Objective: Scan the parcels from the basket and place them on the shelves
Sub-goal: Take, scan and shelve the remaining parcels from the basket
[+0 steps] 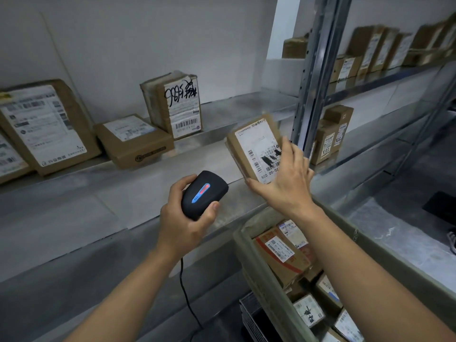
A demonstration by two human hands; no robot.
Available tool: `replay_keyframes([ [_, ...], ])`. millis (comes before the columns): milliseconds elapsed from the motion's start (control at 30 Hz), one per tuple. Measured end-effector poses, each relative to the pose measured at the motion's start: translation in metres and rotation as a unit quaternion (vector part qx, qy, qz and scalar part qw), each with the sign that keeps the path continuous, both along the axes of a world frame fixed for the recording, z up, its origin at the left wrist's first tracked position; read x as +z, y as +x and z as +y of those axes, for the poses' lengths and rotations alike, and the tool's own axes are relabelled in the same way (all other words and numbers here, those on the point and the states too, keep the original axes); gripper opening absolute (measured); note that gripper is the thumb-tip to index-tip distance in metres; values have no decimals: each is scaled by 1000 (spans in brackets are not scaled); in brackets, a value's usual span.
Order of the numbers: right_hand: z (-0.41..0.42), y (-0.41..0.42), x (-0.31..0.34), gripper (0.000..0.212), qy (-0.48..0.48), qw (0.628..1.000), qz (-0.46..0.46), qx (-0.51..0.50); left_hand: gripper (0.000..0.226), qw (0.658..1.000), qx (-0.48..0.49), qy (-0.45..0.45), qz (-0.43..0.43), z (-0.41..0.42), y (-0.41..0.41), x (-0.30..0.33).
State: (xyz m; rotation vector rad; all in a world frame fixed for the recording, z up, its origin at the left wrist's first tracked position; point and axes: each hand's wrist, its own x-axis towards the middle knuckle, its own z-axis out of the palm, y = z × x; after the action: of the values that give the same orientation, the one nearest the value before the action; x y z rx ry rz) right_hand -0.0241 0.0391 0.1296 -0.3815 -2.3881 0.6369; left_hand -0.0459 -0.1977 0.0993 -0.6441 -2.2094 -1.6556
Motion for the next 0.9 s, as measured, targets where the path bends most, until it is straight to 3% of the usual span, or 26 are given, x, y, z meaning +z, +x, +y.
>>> replay_keyframes([
  [333,-17,-55,75,127,-62,995,79,-3,57,999,11,47,-8,-15,-23,20],
  [500,-26,-91,101,125,-142,981,128,17,61,998,12,58,-7,-25,-28,24],
  [900,-53,-139,72,118,-211,962,157,73,60,998,40,32,-35,-53,-32,19],
])
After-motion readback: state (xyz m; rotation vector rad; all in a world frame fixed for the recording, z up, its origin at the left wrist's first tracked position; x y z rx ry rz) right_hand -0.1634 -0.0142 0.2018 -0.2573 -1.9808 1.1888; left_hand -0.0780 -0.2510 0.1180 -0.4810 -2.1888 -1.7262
